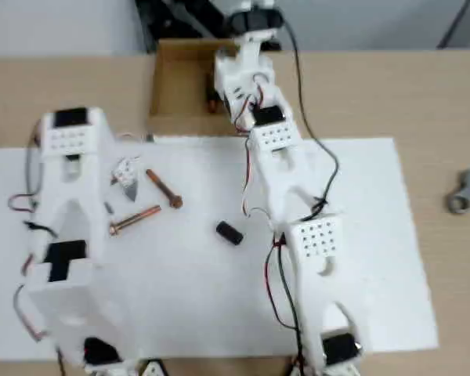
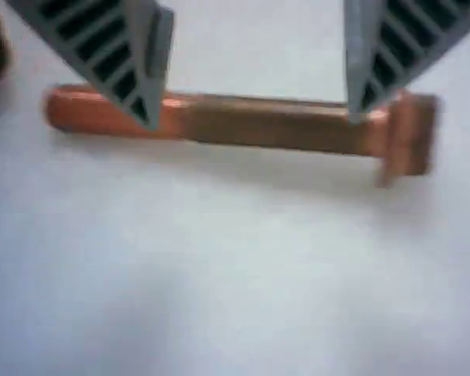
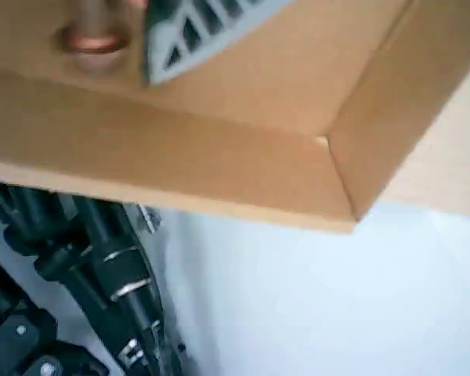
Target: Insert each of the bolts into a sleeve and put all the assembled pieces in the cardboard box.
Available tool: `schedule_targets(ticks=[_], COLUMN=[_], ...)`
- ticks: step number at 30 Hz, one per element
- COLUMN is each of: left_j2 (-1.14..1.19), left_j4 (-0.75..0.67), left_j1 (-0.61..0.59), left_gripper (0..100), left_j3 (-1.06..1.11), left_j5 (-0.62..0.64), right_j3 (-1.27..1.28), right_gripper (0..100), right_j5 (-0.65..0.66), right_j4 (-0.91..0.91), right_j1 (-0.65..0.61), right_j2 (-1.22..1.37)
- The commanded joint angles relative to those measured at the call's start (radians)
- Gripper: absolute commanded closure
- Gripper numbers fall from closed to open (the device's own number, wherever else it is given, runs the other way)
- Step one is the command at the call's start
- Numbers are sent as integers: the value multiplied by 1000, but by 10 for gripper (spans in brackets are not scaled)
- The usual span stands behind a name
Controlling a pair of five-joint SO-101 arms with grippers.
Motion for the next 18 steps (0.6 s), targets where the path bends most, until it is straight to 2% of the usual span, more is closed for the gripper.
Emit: schedule_targets(ticks=[1, 5, 18], left_j2=[-9, -9, -8], left_j4=[23, 23, 15], left_j1=[-51, -87, -83], left_gripper=[852, 852, 852], left_j3=[35, 79, 105], left_j5=[5, 5, 14], right_j3=[-86, -86, -81], right_gripper=[826, 826, 826], right_j5=[-9, -9, -9], right_j4=[16, 21, 22], right_j1=[8, 8, 1], right_j2=[-5, 5, 7])
